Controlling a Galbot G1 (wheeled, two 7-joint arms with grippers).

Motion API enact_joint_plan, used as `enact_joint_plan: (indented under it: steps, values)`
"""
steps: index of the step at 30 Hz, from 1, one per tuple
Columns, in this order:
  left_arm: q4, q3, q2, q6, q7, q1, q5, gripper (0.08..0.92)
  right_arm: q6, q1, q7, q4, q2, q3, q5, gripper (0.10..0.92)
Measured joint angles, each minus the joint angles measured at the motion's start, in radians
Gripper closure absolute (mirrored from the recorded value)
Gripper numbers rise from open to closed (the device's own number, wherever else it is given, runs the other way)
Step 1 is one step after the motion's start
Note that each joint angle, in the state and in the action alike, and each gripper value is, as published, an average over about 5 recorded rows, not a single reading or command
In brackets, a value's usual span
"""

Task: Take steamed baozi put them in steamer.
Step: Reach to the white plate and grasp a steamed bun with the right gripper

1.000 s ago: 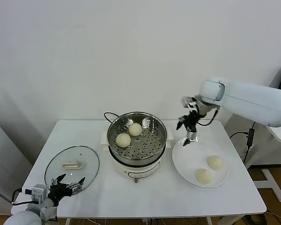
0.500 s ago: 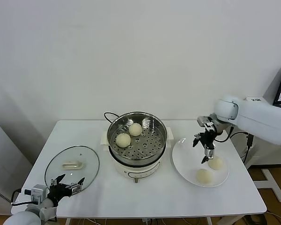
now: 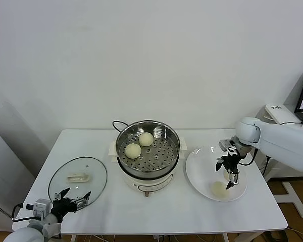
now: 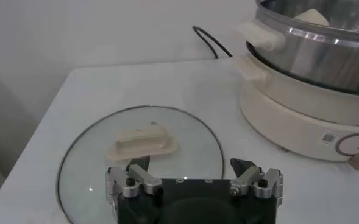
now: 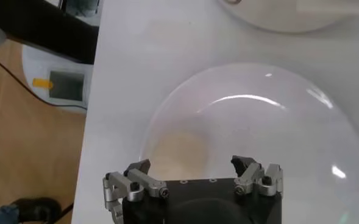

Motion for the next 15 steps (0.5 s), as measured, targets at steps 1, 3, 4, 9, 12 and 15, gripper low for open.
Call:
enact_joint_plan:
  steps: [1, 3, 4, 9, 12, 15]
  values:
    - [0.0, 0.0, 0.0, 0.0, 0.0, 0.0, 0.0, 0.177, 0.001, -0.01, -0.001, -0.001, -0.001, 0.006, -0.008, 0.203]
    - [0.0, 0.0, 0.0, 0.0, 0.0, 0.001, 0.0, 0.177, 0.002, -0.028, -0.001, -0.003, -0.001, 0.019, -0.022, 0.204]
    - [0.0, 0.0, 0.0, 0.0, 0.0, 0.002, 0.0, 0.177, 0.002, -0.038, 0.0, -0.004, -0.001, 0.025, -0.029, 0.205]
    - [0.001, 0.0, 0.0, 0.0, 0.0, 0.004, 0.001, 0.177, 0.003, -0.081, 0.011, -0.015, 0.006, 0.055, -0.055, 0.221]
    - [0.001, 0.001, 0.0, 0.0, 0.0, 0.005, 0.002, 0.177, 0.003, -0.104, 0.016, -0.022, 0.01, 0.071, -0.067, 0.238]
    - [0.001, 0.001, 0.0, 0.0, 0.0, 0.008, 0.004, 0.177, 0.003, -0.126, 0.02, -0.029, 0.013, 0.086, -0.079, 0.269]
